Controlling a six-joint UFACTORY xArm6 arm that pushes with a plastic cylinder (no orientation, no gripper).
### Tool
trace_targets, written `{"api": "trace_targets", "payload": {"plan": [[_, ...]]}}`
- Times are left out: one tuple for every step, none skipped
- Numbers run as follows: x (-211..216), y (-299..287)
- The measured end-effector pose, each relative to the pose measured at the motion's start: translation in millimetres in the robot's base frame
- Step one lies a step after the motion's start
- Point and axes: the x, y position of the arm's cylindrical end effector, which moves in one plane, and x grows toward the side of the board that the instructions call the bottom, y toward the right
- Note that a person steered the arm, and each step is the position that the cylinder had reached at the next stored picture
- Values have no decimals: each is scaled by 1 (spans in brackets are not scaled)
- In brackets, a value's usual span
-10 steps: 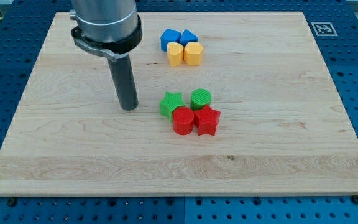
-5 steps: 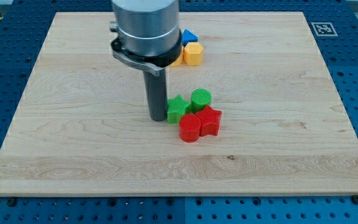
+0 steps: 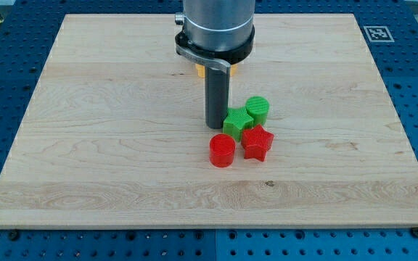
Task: Slide green star diagonally to the green circle
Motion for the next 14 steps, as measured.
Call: {"api": "trace_targets", "payload": {"plan": [[-4, 12], [-4, 41], [-4, 66], [-4, 92], [-4, 120], [10, 136], [18, 137], [-10, 138], [-36, 115], [-16, 104], [2, 109], [12, 119], [18, 125], [33, 137]]}}
